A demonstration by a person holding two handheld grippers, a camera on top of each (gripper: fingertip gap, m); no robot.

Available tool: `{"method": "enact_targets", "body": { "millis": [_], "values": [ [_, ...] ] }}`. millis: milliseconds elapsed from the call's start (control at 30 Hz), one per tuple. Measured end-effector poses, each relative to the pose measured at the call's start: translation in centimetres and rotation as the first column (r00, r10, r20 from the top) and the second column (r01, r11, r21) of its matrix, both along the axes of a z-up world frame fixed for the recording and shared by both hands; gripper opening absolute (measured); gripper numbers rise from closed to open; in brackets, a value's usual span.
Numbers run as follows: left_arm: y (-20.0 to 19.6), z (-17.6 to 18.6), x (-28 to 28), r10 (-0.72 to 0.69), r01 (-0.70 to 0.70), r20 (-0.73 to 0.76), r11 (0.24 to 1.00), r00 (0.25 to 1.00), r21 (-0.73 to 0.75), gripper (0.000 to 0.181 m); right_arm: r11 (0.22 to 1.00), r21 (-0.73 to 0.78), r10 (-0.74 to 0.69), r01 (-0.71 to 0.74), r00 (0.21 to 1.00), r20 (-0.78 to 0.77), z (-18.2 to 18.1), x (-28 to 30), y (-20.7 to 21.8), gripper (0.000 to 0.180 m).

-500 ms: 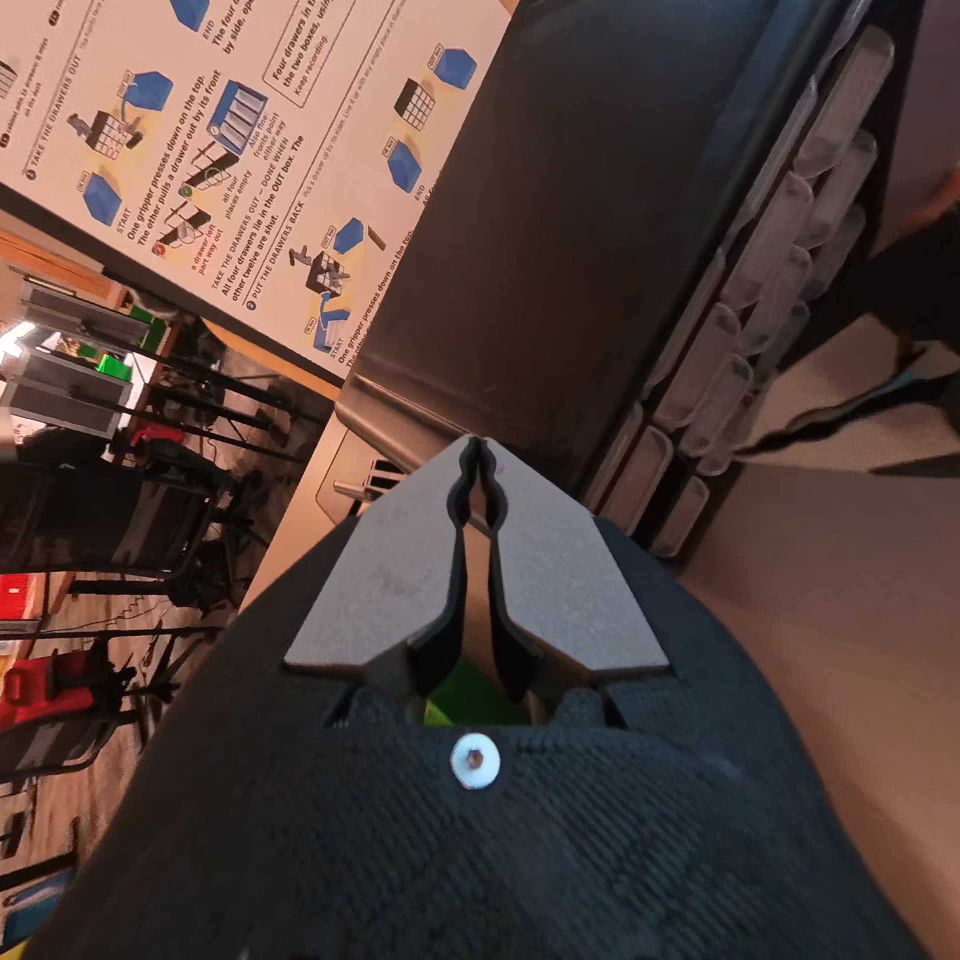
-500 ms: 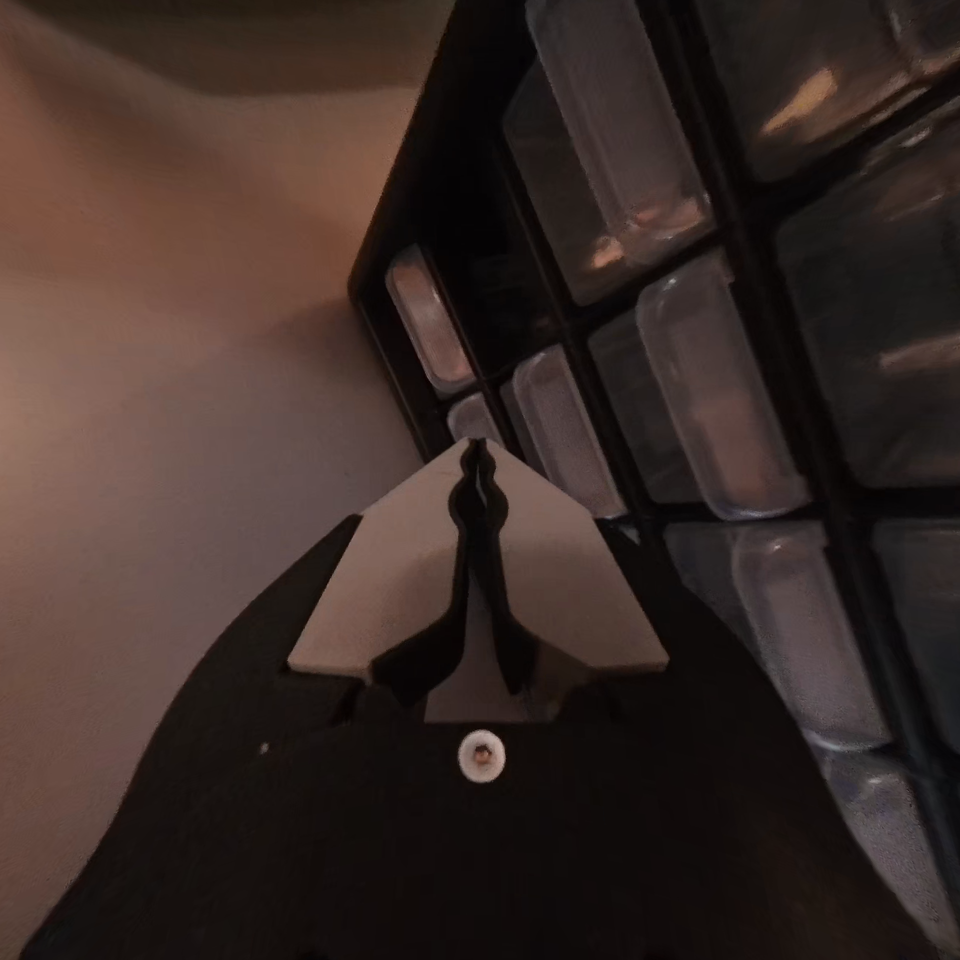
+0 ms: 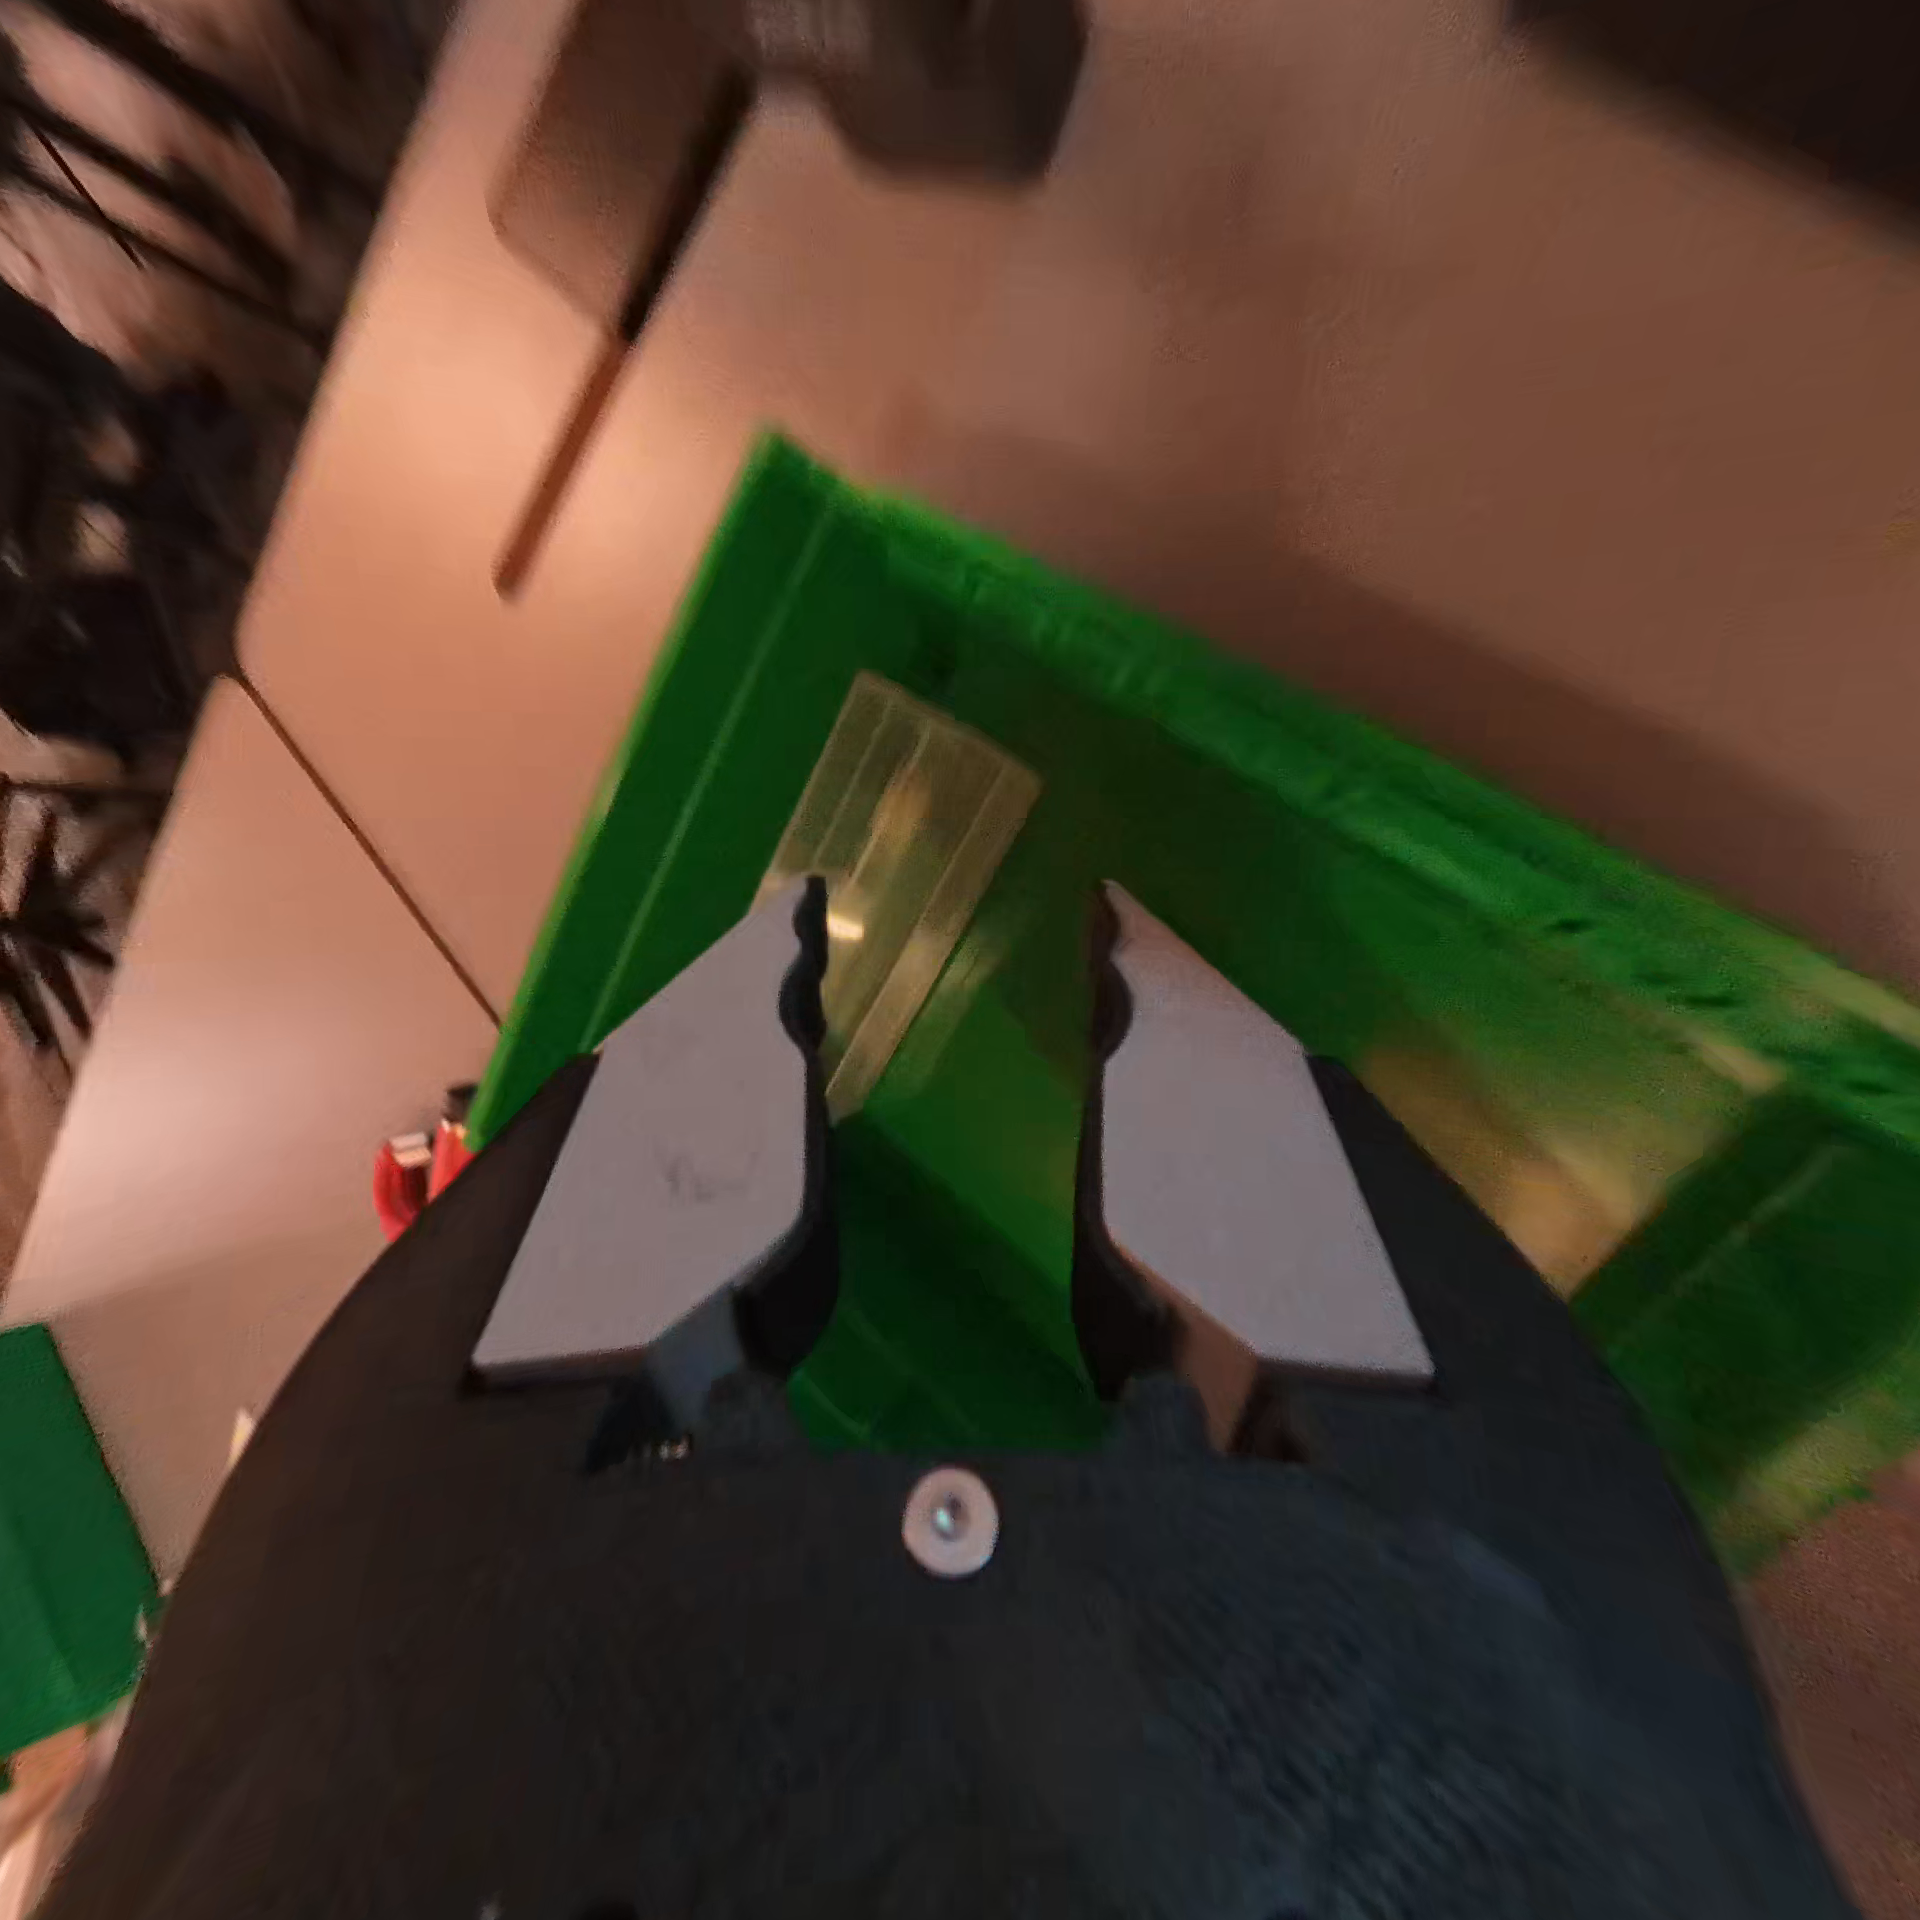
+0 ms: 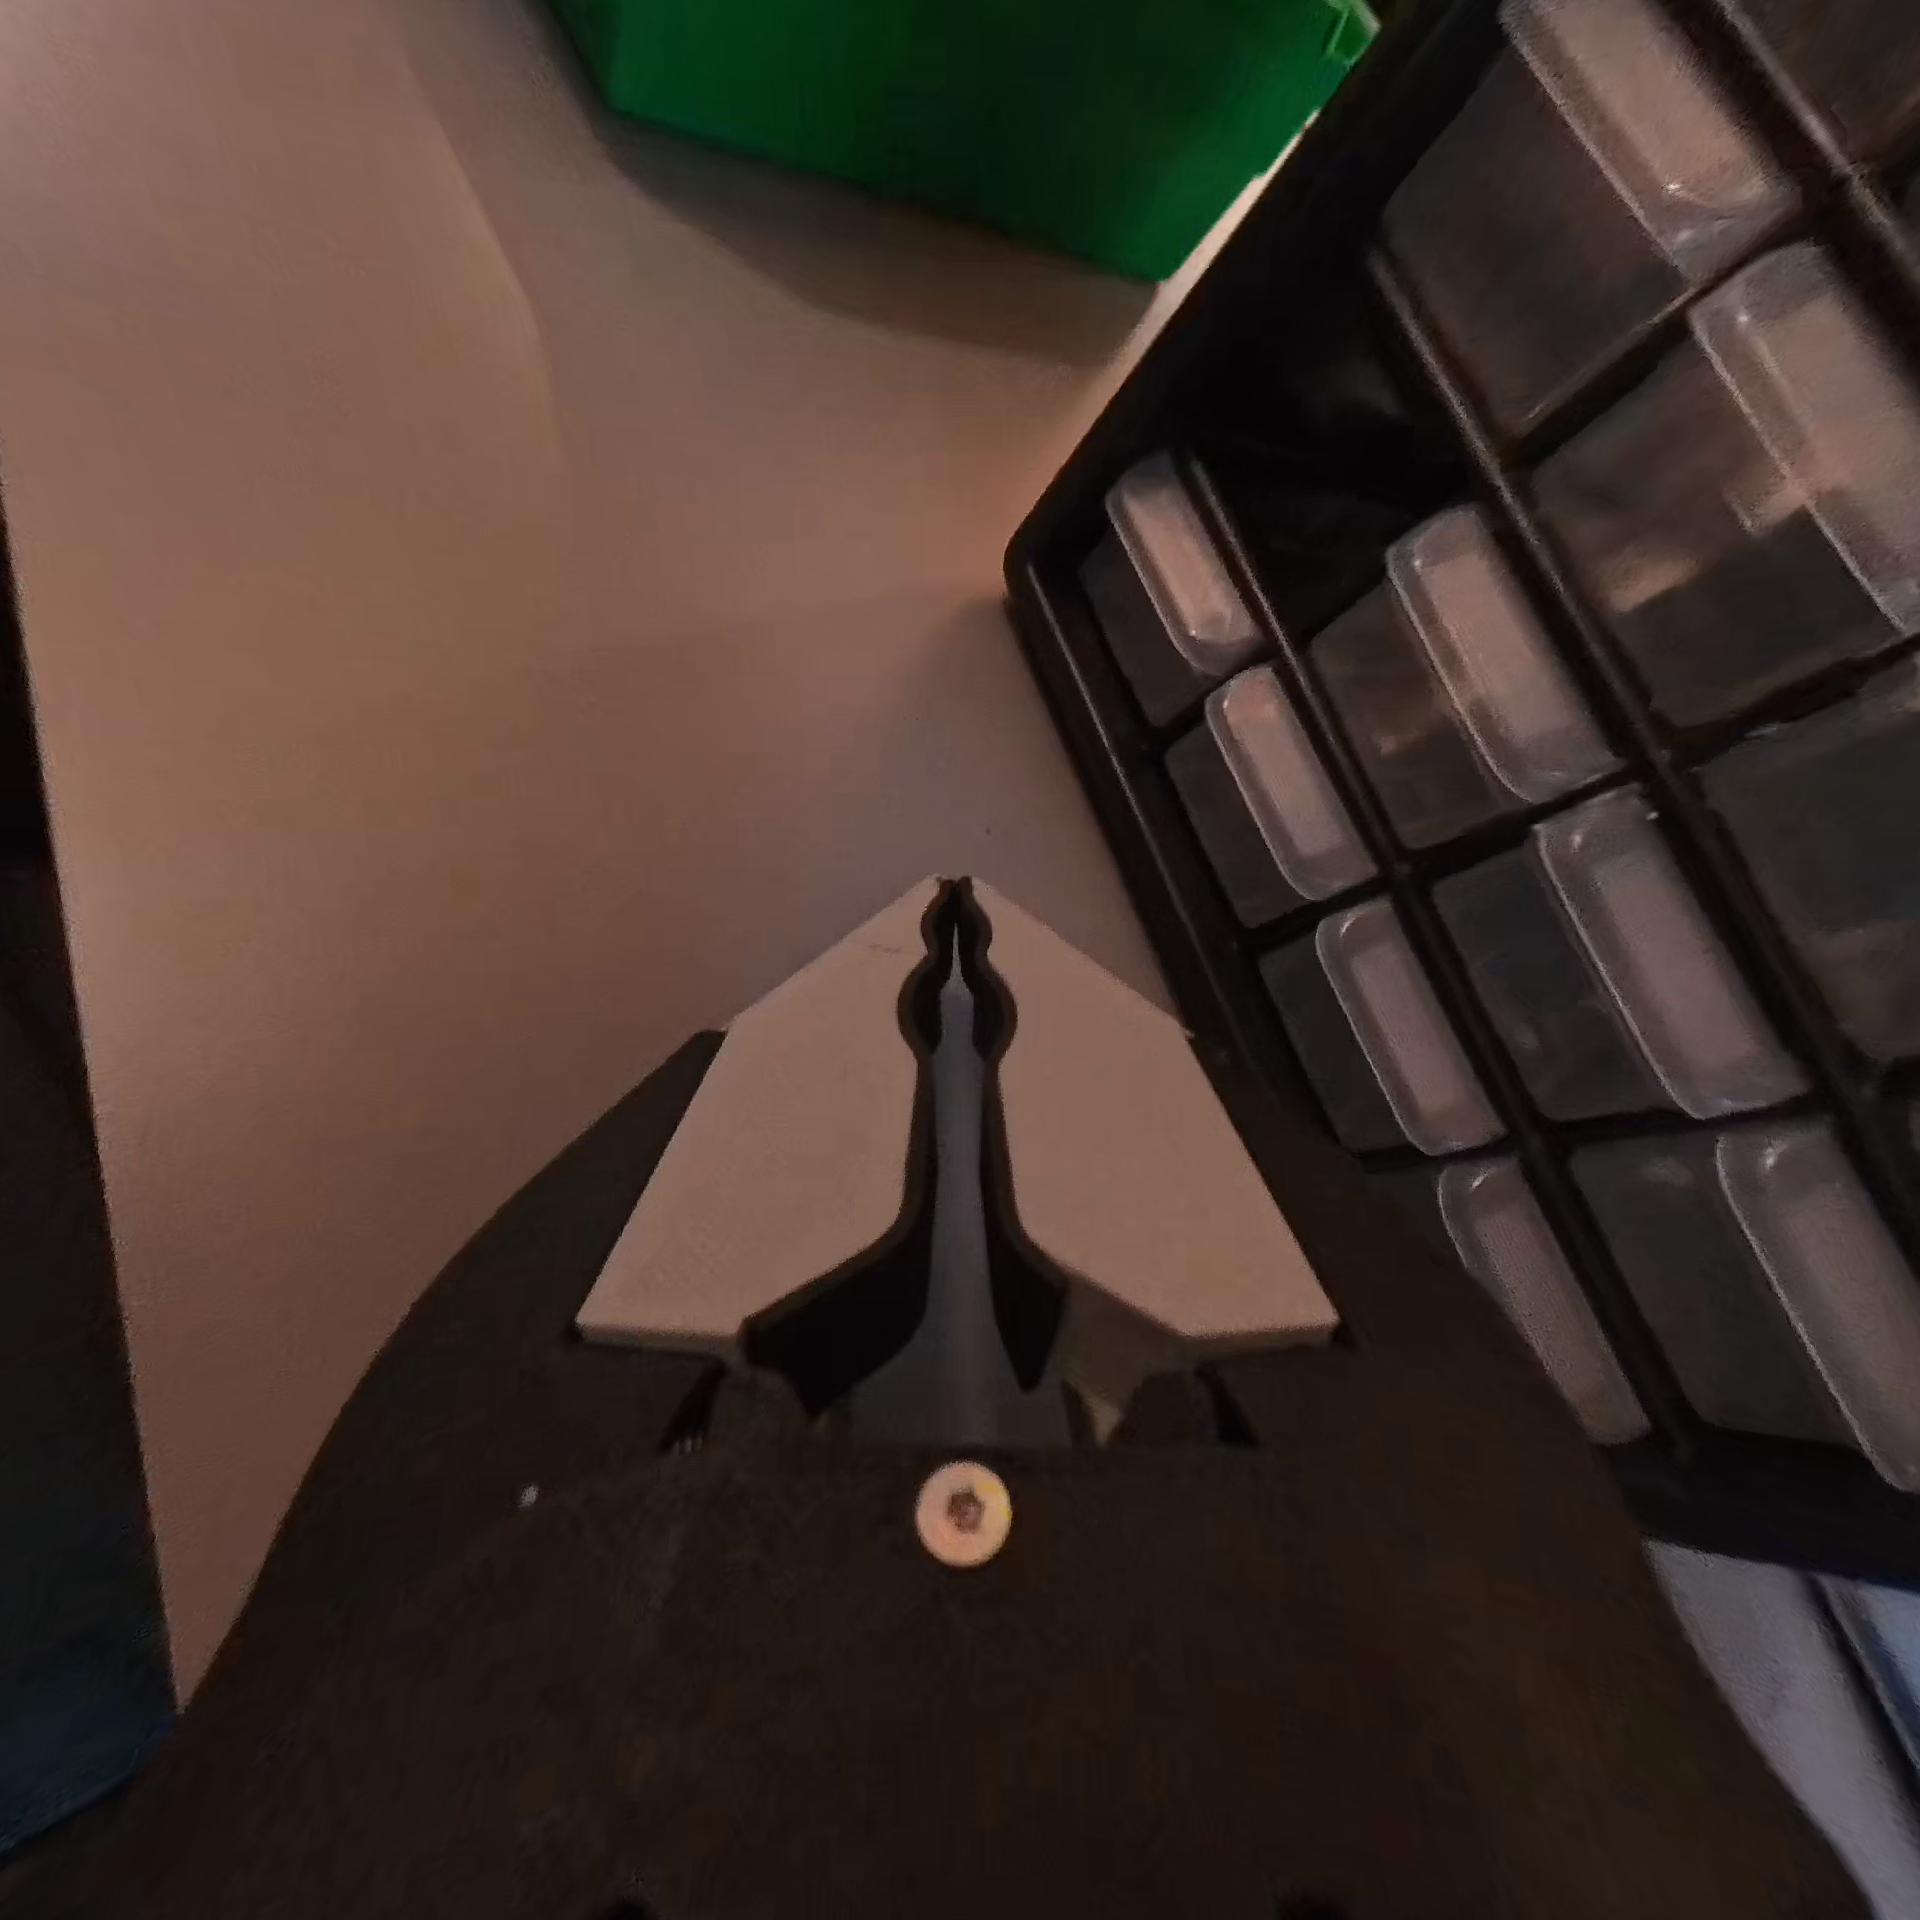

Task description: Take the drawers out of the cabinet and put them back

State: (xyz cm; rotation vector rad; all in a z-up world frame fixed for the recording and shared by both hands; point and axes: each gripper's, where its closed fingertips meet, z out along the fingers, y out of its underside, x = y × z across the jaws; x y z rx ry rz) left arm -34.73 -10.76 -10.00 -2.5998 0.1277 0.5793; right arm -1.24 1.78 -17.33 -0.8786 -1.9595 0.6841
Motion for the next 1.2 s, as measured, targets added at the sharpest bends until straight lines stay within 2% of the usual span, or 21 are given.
{"method": "enact_targets", "body": {
  "millis": [33, 133, 233, 267, 333, 400, 533, 667, 733, 833, 900, 1033, 1067, 1133, 1200],
  "values": [
    [-0.7, -1.7, -1.4, 0.024, -0.024, 0.003, 0.997, 1.0, -0.068, 0.048, 1.0, -0.029, -0.006, 0.006, 1.0, 0.001, 0.2, 0.0, 0.1, 0.0],
    [-2.2, -5.8, -4.5, 0.036, -0.042, -0.028, 0.966, 0.999, -0.255, 0.048, 0.993, -0.118, 0.006, -0.006, 1.0, -0.005, 0.8, 0.0, -0.1, 0.012],
    [-2.8, -7.8, -6.5, -0.026, -0.005, -0.08, 0.931, 0.996, -0.364, 0.046, 0.992, -0.128, 0.001, -0.004, 1.0, -0.025, 1.1, 0.1, 0.0, 0.017],
    [-3.0, -8.3, -7.2, -0.051, 0.005, -0.105, 0.918, 0.993, -0.397, 0.04, 0.992, -0.127, 0.004, -0.007, 1.0, -0.023, 1.1, 0.1, -0.1, 0.017],
    [-3.5, -9.4, -6.8, -0.099, 0.063, -0.054, 0.888, 0.994, -0.455, 0.013, 0.993, -0.119, 0.006, -0.008, 1.0, -0.014, 0.8, 0.2, -0.2, 0.017],
    [-3.7, -9.7, -6.4, -0.108, 0.078, -0.035, 0.87, 0.993, -0.486, 0.002, 0.995, -0.099, 0.002, -0.002, 1.0, -0.004, 0.5, 0.3, -0.1, 0.017],
    [-3.2, -7.6, -4.6, -0.093, 0.074, -0.024, 0.902, 0.995, -0.426, 0.0, 0.998, -0.07, 0.006, -0.006, 1.0, 0.012, 0.0, 0.3, -0.2, 0.016],
    [-2.5, -1.5, -3.0, -0.112, 0.065, -0.164, 0.961, 0.98, -0.267, 0.0, 0.998, -0.062, -0.019, 0.019, 1.0, 0.002, 0.0, 0.2, 0.4, 0.016],
    [-2.0, 1.5, -0.1, -0.167, 0.135, -0.195, 0.976, 0.966, -0.17, 0.0, 0.996, -0.074, -0.04, 0.04, 0.999, -0.008, 0.3, 0.2, 0.8, 0.015],
    [-1.0, 4.0, 7.7, -0.323, 0.318, -0.183, 0.946, 0.929, -0.055, 0.0, 0.991, -0.121, -0.063, 0.058, 0.997, -0.036, 1.0, 0.1, 1.4, 0.015],
    [-0.8, 3.2, 14.1, -0.447, 0.444, -0.136, 0.895, 0.884, -0.052, 0.0, 0.983, -0.17, -0.074, 0.064, 0.996, -0.052, 1.6, 0.1, 1.8, 0.013],
    [0.0, -0.1, 24.7, -0.567, 0.563, -0.041, 0.822, 0.823, -0.084, 0.0, 0.959, -0.276, -0.088, 0.062, 0.993, -0.084, 2.7, 0.4, 2.0, 0.019],
    [0.3, -0.8, 26.9, -0.593, 0.588, -0.026, 0.803, 0.805, -0.1, 0.0, 0.952, -0.302, -0.087, 0.058, 0.993, -0.085, 2.9, 0.6, 1.9, 0.021],
    [1.8, -1.6, 29.7, -0.613, 0.604, -0.097, 0.789, 0.784, -0.108, 0.0, 0.939, -0.34, -0.095, 0.062, 0.992, -0.081, 3.0, 1.0, 1.9, 0.022],
    [2.4, -3.7, 32.4, -0.646, 0.632, -0.067, 0.76, 0.761, -0.153, 0.0, 0.928, -0.364, -0.117, 0.077, 0.989, -0.09, 3.3, 1.5, 2.3, 0.024]
  ]
}}
